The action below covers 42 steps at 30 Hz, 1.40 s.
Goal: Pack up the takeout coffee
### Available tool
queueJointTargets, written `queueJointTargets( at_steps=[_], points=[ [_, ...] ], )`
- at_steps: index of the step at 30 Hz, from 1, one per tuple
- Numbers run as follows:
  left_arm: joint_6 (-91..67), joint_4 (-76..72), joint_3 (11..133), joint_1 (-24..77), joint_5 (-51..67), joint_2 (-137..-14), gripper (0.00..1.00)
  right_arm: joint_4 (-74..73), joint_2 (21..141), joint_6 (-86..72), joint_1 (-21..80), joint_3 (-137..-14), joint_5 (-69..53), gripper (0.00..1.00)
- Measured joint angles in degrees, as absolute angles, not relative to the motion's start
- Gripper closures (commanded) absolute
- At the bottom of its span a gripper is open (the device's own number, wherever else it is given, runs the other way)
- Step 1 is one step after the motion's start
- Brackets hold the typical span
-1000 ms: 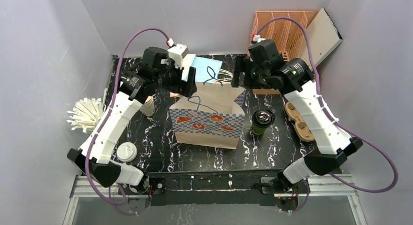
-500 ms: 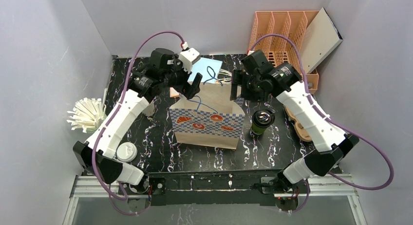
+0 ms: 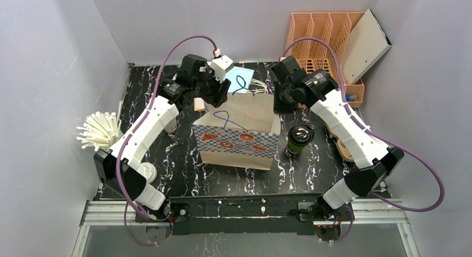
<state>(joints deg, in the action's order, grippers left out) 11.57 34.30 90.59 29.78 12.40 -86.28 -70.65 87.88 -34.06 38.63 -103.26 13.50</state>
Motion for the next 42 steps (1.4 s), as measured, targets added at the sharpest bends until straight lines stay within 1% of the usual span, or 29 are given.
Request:
queueJointTargets(
  at_steps=[5, 6, 10, 13, 22, 25, 27, 28, 29, 30, 31, 32, 33, 34, 36, 37, 40, 42],
  points=[
    [9.34, 35.11, 90.59, 29.78, 12.49, -86.19, 0.87, -70.67, 89.06, -31.83, 38.63, -106.45, 15.49, 0.99],
    [8.82, 35.57, 90.59, 29.78, 12.56, -86.15, 0.9, -70.67, 89.43, -30.92, 38.63, -107.18, 15.77, 0.99],
    [6.31, 38.68, 90.59, 29.78, 13.32, -85.14, 0.96, -70.13, 91.66, -26.83, 38.63, -109.73, 16.53, 0.99],
    [4.14, 41.19, 90.59, 29.78, 14.46, -83.92, 1.0, -68.34, 94.28, -23.86, 38.33, -110.87, 16.84, 0.99],
    [-6.52, 46.81, 90.5, 29.98, 20.51, -80.6, 1.0, -58.85, 98.21, -16.01, 36.4, -110.98, 15.97, 0.99],
    [-9.45, 46.54, 89.8, 30.35, 22.04, -79.64, 1.0, -54.98, 101.12, -12.71, 36.03, -114.13, 14.09, 0.92],
    [-11.66, 46.09, 88.51, 30.74, 22.96, -78.94, 1.0, -52.38, 103.66, -10.96, 35.94, -116.71, 12.1, 0.85],
    [-12.78, 45.67, 87.77, 31.03, 23.33, -78.7, 0.98, -51.16, 105.16, -10.11, 35.94, -118.41, 10.94, 0.73],
    [-13.76, 45.1, 87.07, 31.38, 23.55, -78.52, 0.87, -50.11, 106.56, -9.41, 35.97, -119.92, 9.82, 0.58],
    [-14.83, 44.56, 86.41, 31.83, 23.73, -78.43, 0.75, -48.84, 107.96, -8.62, 35.97, -121.27, 8.8, 0.52],
    [-15.84, 43.72, 85.73, 32.27, 23.79, -78.32, 0.63, -48.14, 109.14, -8.1, 35.97, -122.56, 8.03, 0.49],
    [-16.75, 43.24, 85.32, 32.6, 23.7, -78.3, 0.47, -47.59, 110.24, -7.38, 36.01, -123.92, 7.4, 0.46],
    [-17.47, 42.81, 85.06, 32.84, 23.38, -78.22, 0.38, -47.31, 111.11, -6.83, 36.07, -125.1, 7.09, 0.4],
    [-18.0, 42.57, 85.08, 33.06, 22.81, -78.11, 0.33, -46.94, 111.57, -6.46, 36.12, -125.67, 6.98, 0.33],
    [-18.68, 42.5, 85.43, 33.28, 20.86, -77.69, 0.27, -47.07, 111.68, -6.35, 36.12, -126.3, 7.4, 0.23],
    [-18.85, 42.83, 86.08, 33.3, 19.25, -77.45, 0.26, -47.07, 111.68, -6.35, 36.1, -126.76, 7.77, 0.2],
    [-19.25, 44.34, 90.17, 33.3, 14.22, -77.41, 0.23, -47.77, 111.42, -7.68, 36.07, -128.05, 9.63, 0.12],
    [-19.38, 45.43, 94.06, 33.28, 10.79, -77.71, 0.21, -48.84, 110.61, -9.76, 36.07, -128.11, 11.55, 0.1]
  ],
)
